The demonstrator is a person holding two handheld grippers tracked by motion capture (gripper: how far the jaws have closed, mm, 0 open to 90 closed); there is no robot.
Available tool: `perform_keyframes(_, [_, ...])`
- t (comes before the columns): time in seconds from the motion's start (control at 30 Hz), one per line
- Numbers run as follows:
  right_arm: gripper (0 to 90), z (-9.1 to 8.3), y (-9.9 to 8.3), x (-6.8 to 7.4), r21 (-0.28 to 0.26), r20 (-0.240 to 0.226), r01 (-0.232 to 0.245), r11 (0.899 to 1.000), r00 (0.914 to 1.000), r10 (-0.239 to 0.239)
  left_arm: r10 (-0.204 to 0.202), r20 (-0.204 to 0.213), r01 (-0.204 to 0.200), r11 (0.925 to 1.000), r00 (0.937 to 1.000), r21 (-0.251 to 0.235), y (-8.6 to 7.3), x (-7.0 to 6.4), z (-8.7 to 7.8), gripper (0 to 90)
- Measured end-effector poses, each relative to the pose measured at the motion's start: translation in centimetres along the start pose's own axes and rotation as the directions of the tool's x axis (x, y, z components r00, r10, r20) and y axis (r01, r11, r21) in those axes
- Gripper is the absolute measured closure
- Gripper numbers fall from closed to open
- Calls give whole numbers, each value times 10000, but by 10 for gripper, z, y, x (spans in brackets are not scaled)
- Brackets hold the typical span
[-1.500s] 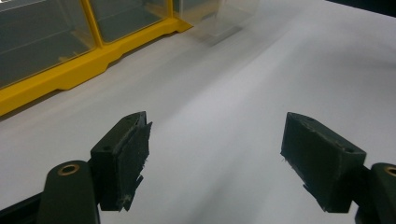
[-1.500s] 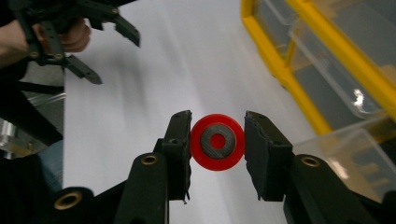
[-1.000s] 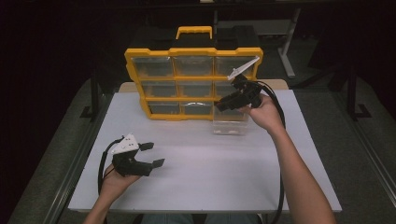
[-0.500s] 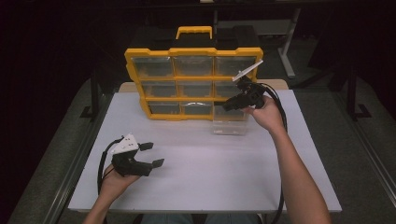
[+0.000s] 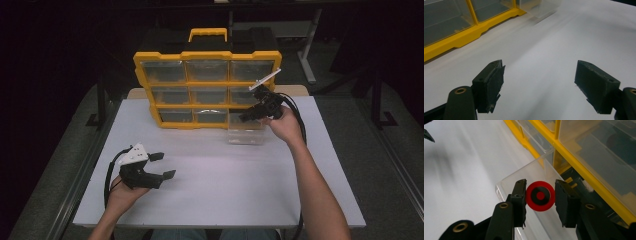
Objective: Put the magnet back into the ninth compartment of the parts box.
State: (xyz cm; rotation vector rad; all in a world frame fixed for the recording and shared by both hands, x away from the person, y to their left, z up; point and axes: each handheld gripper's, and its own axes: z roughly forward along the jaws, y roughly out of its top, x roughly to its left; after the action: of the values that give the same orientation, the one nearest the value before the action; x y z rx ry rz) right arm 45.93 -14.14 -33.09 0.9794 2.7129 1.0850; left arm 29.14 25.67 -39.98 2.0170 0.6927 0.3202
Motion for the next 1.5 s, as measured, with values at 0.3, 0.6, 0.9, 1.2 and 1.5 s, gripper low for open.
perform_keyframes(0.3, [611, 10, -5, -2, 208, -51, -55, 9998, 10000, 56, -11, -10, 11, 10000, 10000, 4, 0, 0, 0, 229])
perform_keyframes(0.6, [533, 15, -10, -4, 407, -94, -312, 9987, 9995, 316, 89, -14, -89, 10000, 10000, 37, 0, -1, 0, 234])
perform_keyframes(0.9, [577, 1, -11, 0, -170, -311, -428, 9989, 9986, 423, 38, 6, -38, 10000, 10000, 11, 0, -1, 0, 228])
perform_keyframes(1.2, [731, -14, -10, 9, -601, -947, -257, 9979, 9953, 199, 72, 7, -72, 10000, 10000, 21, 0, -1, 0, 227])
perform_keyframes(1.5, [865, -20, -10, 18, -783, -1385, 141, 9968, 9900, -249, 30, 24, -30, 10000, 10000, 27, 0, -1, 0, 226])
